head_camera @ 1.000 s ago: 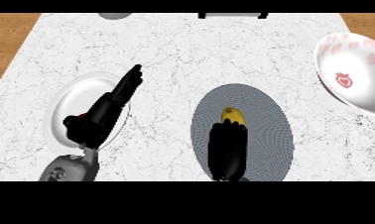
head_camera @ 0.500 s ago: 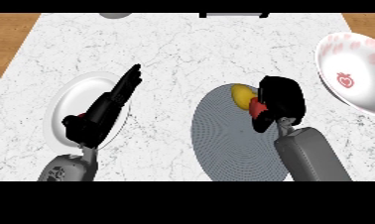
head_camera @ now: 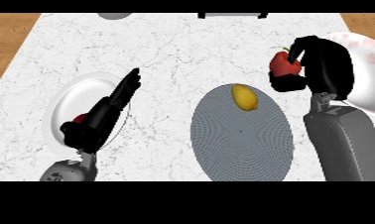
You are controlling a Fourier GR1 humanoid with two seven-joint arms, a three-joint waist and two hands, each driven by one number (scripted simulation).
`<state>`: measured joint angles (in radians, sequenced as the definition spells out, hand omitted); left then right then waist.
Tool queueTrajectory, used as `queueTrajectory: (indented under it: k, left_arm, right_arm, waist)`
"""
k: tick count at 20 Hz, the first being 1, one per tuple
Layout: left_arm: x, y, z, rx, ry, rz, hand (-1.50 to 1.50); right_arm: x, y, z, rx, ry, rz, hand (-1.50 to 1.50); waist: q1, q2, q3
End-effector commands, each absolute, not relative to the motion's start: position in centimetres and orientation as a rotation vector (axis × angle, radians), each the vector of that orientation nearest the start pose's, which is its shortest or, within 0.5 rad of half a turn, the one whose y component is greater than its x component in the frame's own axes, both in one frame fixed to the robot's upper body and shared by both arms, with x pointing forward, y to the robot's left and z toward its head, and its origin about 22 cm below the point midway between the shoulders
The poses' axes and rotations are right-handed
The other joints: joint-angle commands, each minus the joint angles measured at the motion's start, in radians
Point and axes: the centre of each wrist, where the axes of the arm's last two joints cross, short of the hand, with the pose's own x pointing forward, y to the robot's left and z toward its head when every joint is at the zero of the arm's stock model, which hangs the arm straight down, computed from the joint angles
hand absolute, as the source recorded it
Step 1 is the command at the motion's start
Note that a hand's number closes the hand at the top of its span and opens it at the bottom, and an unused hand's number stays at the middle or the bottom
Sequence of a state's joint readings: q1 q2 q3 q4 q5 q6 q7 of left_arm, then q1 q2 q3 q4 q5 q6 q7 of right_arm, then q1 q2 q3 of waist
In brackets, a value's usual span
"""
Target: Pick the bell pepper from the placemat and place it in the bowl
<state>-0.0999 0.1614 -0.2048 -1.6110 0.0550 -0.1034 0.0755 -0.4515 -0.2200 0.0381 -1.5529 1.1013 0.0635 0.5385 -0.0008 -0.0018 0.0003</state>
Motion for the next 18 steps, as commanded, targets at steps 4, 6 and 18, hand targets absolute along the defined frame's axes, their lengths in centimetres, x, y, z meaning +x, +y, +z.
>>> queueTrajectory:
  k: [4, 6, 18]
  left_arm:
    - [26.6, 19.8, 4.5, -0.153, -1.602, -0.385, 0.00]
    - [25.3, 20.2, 3.6, -0.148, -1.583, -0.389, 0.00]
    - [27.4, 19.3, 2.3, -0.162, -1.598, -0.369, 0.00]
  right_arm:
    - [33.6, -26.6, 17.2, -1.220, -1.419, 0.412, 1.50]
    - [33.5, -27.7, 15.4, -1.288, -1.332, 0.441, 1.50]
    - [36.5, -38.5, 13.0, -1.593, -1.219, 0.450, 1.50]
  waist:
    - [0.002, 0.002, 0.000]
    - [0.004, 0.002, 0.000]
    - [0.010, 0.007, 0.000]
